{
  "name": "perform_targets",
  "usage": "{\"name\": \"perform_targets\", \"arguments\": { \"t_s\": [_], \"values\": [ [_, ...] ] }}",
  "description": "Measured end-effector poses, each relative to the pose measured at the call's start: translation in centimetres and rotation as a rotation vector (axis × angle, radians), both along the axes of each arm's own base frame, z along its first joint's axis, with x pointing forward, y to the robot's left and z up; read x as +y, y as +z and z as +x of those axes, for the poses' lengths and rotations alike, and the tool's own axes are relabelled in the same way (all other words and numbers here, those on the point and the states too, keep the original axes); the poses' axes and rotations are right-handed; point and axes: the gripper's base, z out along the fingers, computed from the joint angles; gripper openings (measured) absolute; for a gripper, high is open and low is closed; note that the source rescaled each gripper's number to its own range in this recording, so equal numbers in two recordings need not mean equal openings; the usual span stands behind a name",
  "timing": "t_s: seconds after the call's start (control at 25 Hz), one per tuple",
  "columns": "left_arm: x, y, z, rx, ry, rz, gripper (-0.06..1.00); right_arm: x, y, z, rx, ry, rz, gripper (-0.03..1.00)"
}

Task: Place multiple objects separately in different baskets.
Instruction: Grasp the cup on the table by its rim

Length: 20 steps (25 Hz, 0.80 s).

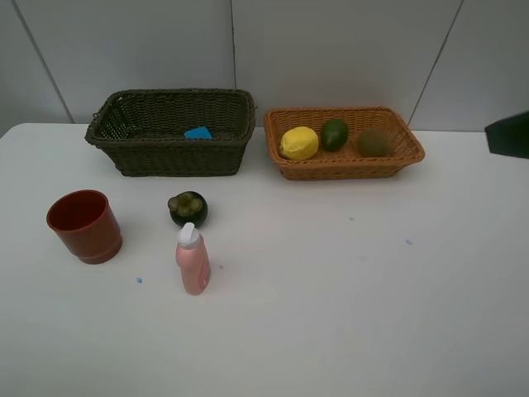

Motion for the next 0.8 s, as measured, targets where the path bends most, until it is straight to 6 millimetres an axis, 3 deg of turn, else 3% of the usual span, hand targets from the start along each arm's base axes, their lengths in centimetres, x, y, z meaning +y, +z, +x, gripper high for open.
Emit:
{"name": "perform_targets", "arguments": {
  "t_s": [0.4, 0.8],
  "values": [
    [0.0, 0.0, 0.0, 0.0, 0.0, 0.0, 0.98, -1.7, -3.2, -4.9, 0.006, 0.027, 0.001, 1.0],
    [0.0, 0.0, 0.0, 0.0, 0.0, 0.0, 0.98, -2.7, -6.2, -8.3, 0.0, 0.053, 0.036, 1.0]
  ]
}}
